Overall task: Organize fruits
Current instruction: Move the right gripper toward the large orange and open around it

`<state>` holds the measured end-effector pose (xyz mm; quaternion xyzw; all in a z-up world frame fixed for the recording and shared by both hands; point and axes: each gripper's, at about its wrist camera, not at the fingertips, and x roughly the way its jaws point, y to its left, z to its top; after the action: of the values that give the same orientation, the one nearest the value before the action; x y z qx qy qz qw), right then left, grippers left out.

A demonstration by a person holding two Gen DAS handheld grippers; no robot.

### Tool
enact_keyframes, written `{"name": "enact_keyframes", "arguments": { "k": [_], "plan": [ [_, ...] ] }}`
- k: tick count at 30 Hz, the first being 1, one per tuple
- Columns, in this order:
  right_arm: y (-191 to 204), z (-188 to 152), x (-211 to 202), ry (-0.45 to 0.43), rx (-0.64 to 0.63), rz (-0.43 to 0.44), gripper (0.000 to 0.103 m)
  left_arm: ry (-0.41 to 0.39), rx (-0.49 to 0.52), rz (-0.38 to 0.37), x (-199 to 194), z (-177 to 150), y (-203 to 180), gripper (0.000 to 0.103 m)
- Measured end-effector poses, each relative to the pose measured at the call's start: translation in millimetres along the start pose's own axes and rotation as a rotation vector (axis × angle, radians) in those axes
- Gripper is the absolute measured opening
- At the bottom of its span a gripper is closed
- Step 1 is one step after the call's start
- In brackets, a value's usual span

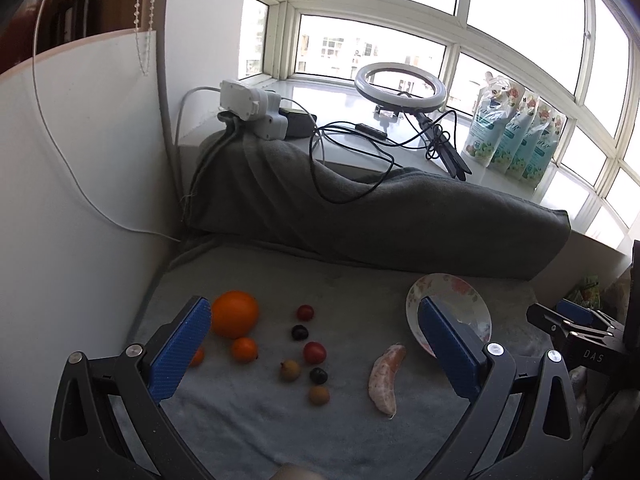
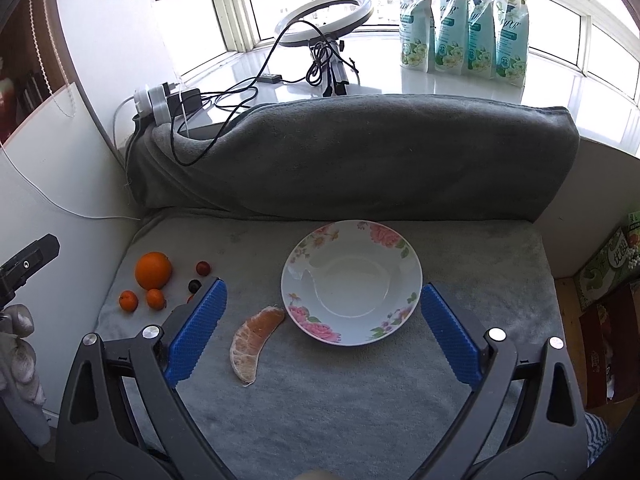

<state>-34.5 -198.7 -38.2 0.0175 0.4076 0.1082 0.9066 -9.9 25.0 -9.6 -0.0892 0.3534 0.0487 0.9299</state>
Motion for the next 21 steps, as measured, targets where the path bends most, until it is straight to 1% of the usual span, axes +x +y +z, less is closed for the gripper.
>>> {"name": "enact_keyframes", "arguments": {
  "k": [5, 8, 10, 13, 17, 21],
  "plan": [
    [11, 6, 20, 0.041, -0.005, 0.066, 0.096, 0.028, -0.033, 0.021, 3, -10, 19, 0.102],
    [18, 9, 35, 0.070, -0.003, 0.101, 0.092, 0.053, -0.057, 0.039, 6, -18, 31, 0.097],
    [22, 11, 45, 0.093, -0.005, 0.127, 0.090, 0.071, -0.077, 0.049, 9, -24, 39, 0.096],
    [31, 12, 58, 0.119, -0.016, 0.157, 0.090, 0.098, -0.108, 0.058, 13, -32, 52, 0.093],
    [46, 15, 72, 0.146, -0.045, 0.198, 0.090, 0.128, -0.145, 0.058, 19, -39, 67, 0.087],
    [65, 20, 87, 0.174, -0.062, 0.254, 0.089, 0.137, -0.191, 0.052, 28, -41, 83, 0.086]
  ]
}}
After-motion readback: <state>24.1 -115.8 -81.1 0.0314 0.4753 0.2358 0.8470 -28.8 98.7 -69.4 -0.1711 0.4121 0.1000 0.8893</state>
